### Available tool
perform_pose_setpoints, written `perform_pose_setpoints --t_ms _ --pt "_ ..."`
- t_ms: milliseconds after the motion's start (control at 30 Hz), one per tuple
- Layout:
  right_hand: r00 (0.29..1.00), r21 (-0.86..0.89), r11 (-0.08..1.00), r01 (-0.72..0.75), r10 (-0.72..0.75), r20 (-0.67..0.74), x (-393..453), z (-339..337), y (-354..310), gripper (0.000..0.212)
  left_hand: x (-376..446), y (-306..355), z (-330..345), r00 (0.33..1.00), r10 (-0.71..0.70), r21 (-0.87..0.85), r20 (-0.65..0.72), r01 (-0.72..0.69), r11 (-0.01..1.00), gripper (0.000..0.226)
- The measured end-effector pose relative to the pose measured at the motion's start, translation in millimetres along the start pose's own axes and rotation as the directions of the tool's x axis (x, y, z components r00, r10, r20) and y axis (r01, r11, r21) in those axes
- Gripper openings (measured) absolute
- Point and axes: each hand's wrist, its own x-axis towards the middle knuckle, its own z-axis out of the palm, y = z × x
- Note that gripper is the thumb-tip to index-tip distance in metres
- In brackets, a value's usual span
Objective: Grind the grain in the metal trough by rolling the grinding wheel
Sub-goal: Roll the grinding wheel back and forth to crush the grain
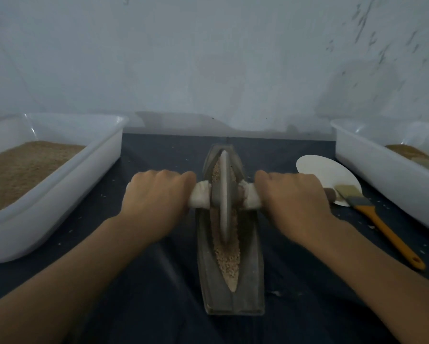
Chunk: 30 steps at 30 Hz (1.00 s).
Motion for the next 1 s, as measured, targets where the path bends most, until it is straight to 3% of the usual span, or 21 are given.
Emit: perform_pose_setpoints --t_ms 100,200,300,567,700,800,867,1000 --pt "0.998 0.069 0.998 -0.002 0.007 -0.068 -23.5 -14.3 -1.4 0.040 -17.3 2.5 -18.4 0.996 0.088 -0.048 -0.031 -0.090 0.995 0.061" --pt "0.998 0.124 0.992 -0.031 0.037 -0.043 -23.4 -9.3 0.2 0.040 -14.1 2.0 -17.6 0.996 0.085 -0.021 -0.010 -0.085 0.996 0.059" --pt "0.998 0.091 0.995 -0.051 0.053 -0.020 -6.2 9.1 2.8 0.034 5.0 1.0 1.5 0.998 0.061 0.050 0.017 -0.062 0.997 0.047" --pt "0.996 -0.002 0.998 -0.069 0.069 0.064 48.3 30.4 9.7 0.025 40.0 -5.4 28.0 0.995 -0.073 -0.042 0.069 0.076 0.996 0.012" --pt "0.994 0.068 0.998 -0.001 -0.006 0.109 20.5 10.8 5.7 0.028 15.5 -1.6 9.4 0.992 -0.044 -0.049 0.119 0.050 0.998 0.024" --pt "0.997 0.070 0.996 0.057 -0.060 0.041 -4.2 -8.5 1.7 0.044 -9.0 0.8 -6.1 0.994 0.058 -0.066 0.095 -0.052 0.996 0.043" --pt "0.999 0.080 0.996 0.047 -0.048 0.009 -10.5 -15.7 0.7 0.044 -14.2 -0.1 -15.1 0.993 0.094 -0.062 0.076 -0.090 0.994 0.055" --pt "0.996 0.050 0.998 0.035 -0.039 0.078 -2.4 -5.7 -0.5 0.030 -4.6 0.4 -0.6 0.994 0.018 -0.064 0.111 -0.011 0.998 0.033"
